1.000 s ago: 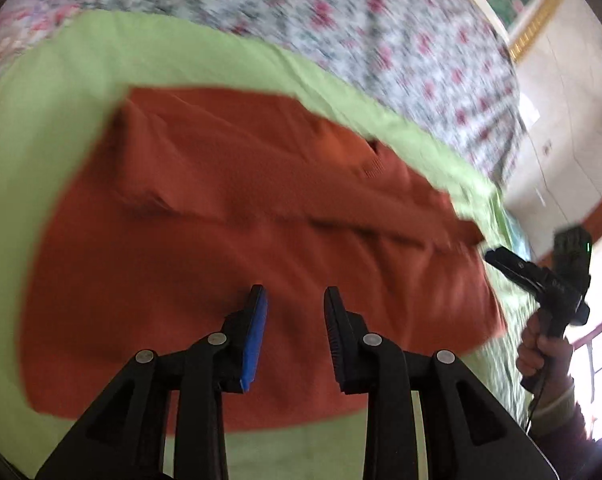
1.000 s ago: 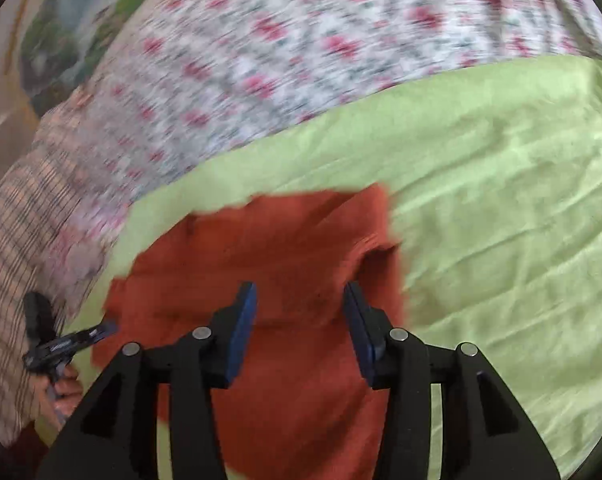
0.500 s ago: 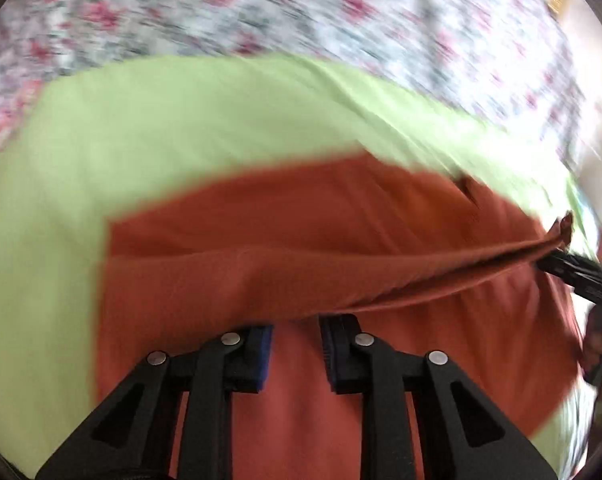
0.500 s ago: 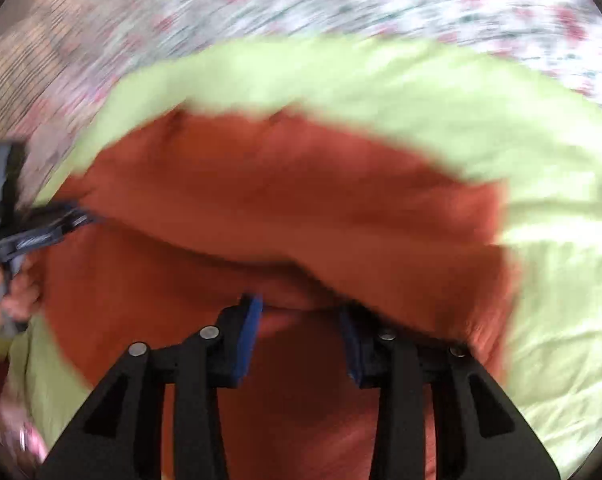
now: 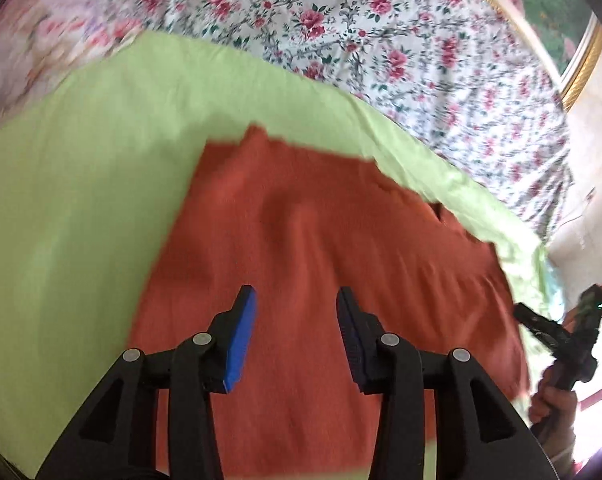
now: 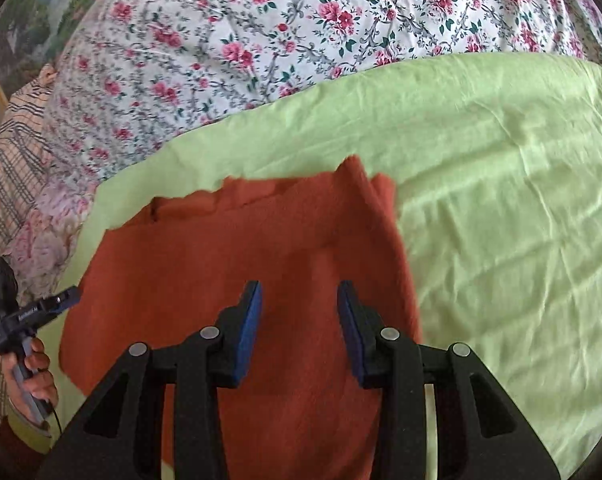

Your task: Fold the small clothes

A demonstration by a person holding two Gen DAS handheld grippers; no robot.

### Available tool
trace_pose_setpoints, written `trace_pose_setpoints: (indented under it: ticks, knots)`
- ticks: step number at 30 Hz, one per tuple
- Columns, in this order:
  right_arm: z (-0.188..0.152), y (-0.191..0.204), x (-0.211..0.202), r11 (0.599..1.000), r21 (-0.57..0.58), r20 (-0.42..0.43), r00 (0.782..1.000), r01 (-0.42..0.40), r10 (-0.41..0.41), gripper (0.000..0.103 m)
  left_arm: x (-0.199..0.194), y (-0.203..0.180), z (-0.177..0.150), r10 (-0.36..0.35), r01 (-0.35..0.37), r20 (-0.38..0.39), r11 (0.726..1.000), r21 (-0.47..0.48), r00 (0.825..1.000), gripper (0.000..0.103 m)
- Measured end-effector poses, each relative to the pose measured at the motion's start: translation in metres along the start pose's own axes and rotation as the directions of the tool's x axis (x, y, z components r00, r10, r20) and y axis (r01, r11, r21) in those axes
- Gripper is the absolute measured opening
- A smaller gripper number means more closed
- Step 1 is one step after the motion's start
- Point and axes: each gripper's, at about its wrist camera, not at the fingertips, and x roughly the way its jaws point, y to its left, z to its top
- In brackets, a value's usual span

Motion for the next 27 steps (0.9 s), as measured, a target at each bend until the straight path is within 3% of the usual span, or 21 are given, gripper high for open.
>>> trace_pose_setpoints:
  ticks: [7, 14, 20, 27]
  knots:
    - [-0.055, 0.013, -0.024, 0.995, 0.063, -0.02, 0.997, -0.074, 0.075, 0.04, -0.037, 0.004, -0.08, -0.052, 0.051, -0.012, 0.994, -0.1, 0.999, 0.046]
    - [-0.094, 0.02, -0.047, 0.989, 0.099, -0.024, 0.993, -0.109, 0.112, 0.041, -0.043, 0.014, -0.116, -0.065, 0.057, -0.044, 0.985, -0.164, 0.997, 0.049]
    - [-0.107, 0.027, -0.056, 0.987, 0.091, -0.041, 0.99, -0.131, 0.136, 0.041, -0.036, 0.021, -0.119, -0.086, 0.077, -0.028, 0.972, -0.222, 0.996, 0.058]
    - [-0.113, 0.037, -0.057, 0.985, 0.083, -0.049, 0.986, -0.154, 0.158, 0.041, -0.022, 0.037, -0.099, -0.072, 0.084, 0.047, 0.948, -0.306, 0.996, 0.061]
